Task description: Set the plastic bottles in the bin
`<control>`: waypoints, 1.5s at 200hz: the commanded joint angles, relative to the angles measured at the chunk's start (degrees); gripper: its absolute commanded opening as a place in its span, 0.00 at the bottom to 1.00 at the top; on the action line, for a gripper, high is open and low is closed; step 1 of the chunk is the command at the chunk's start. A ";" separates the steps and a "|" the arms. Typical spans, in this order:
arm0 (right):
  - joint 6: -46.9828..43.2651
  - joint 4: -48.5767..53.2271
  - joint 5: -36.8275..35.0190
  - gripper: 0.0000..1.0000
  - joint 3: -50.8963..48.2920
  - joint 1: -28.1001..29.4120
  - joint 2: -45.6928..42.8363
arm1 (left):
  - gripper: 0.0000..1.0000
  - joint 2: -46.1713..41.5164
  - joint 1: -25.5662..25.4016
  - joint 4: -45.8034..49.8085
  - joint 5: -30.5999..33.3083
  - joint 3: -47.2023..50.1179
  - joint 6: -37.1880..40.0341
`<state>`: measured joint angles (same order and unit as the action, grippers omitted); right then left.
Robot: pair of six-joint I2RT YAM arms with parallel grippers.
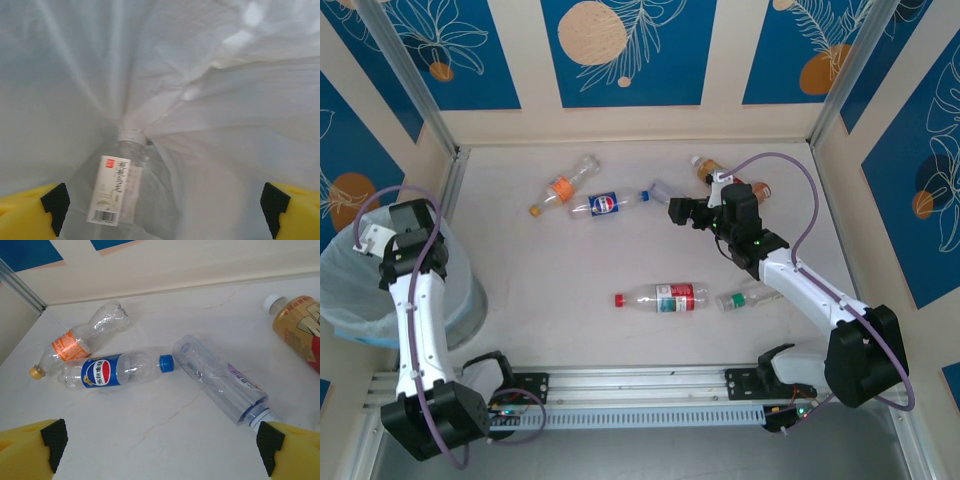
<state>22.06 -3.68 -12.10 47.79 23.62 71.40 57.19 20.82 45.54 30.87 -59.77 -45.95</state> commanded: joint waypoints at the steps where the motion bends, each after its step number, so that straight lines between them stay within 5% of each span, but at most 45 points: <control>1: 1.62 0.81 -1.58 0.99 1.21 -0.06 -0.73 | 0.99 -2.63 -0.39 -2.17 -7.66 -3.48 5.27; 115: 5.37 -1.16 5.49 0.99 -2.07 -4.02 -3.72 | 0.99 -4.90 -17.72 -7.22 -12.80 -9.57 15.45; 134: 8.95 3.20 4.49 0.99 -1.74 -5.59 -4.23 | 0.99 -4.06 -19.26 -10.51 -20.47 -9.52 16.69; 155: 11.91 5.83 11.33 0.99 -2.64 -9.51 -5.90 | 0.99 -3.23 -21.87 -17.45 -32.21 -7.86 19.11; 175: 16.03 10.00 14.35 0.99 -3.33 -12.73 -7.67 | 0.99 -1.39 -26.27 -19.99 -36.60 -8.07 21.71; 220: 18.47 25.53 11.89 0.99 -3.12 -16.86 -12.02 | 0.99 2.81 -34.18 -22.59 -40.90 -8.13 26.97; 254: 21.65 40.16 3.39 0.99 -0.87 -17.53 -13.92 | 0.99 3.73 -37.05 -26.46 -43.89 -5.66 28.64; 300: 21.87 49.32 0.39 0.99 -1.24 -22.04 -16.50 | 0.99 3.77 -37.26 -35.67 -43.22 1.36 20.67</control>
<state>43.35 37.41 -9.87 44.99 5.08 56.64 60.95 -15.99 17.32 -10.50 -61.98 -20.95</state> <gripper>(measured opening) 0.993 0.989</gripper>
